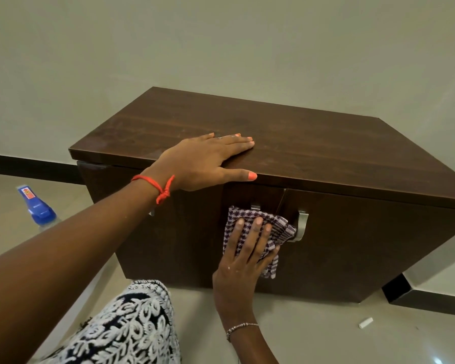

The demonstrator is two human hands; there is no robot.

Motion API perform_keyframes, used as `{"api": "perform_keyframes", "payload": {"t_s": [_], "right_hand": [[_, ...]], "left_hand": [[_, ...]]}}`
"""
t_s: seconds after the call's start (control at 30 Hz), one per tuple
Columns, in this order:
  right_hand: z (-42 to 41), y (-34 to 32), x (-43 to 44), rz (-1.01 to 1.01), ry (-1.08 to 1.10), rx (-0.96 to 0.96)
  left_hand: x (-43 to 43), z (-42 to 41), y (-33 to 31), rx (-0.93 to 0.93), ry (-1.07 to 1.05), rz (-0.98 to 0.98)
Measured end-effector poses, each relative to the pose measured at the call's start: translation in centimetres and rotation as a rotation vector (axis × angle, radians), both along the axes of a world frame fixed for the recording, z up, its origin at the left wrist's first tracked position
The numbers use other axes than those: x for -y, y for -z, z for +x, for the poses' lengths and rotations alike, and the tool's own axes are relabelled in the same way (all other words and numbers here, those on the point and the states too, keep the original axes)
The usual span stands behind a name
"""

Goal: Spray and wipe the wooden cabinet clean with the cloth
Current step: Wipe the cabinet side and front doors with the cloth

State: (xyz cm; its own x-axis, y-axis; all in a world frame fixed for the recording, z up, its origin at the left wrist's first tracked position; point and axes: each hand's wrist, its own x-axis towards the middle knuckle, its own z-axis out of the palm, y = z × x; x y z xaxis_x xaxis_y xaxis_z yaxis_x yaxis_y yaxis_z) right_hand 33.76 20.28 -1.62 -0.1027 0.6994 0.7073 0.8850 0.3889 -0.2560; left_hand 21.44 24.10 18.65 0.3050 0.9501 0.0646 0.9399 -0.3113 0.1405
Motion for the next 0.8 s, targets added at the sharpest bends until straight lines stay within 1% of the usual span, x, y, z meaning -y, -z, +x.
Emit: {"api": "perform_keyframes", "payload": {"t_s": [0.1,0.47,0.6,0.67,0.8], "right_hand": [[0.2,0.5,0.2,0.004,-0.013,0.009],[0.3,2.9,0.0,-0.03,-0.023,0.007],[0.4,4.1,-0.1,-0.085,-0.015,0.078],[0.6,4.9,0.0,-0.142,0.01,0.145],[0.7,5.3,0.2,-0.216,0.065,0.213]], "left_hand": [[-0.3,-0.2,0.3,-0.003,0.019,0.029],[-0.2,-0.2,0.2,0.002,0.024,0.031],[-0.2,-0.2,0.2,0.003,0.031,0.036],[-0.3,-0.2,0.3,0.001,0.025,0.037],[-0.5,-0.3,0.6,-0.007,0.037,0.053]]}}
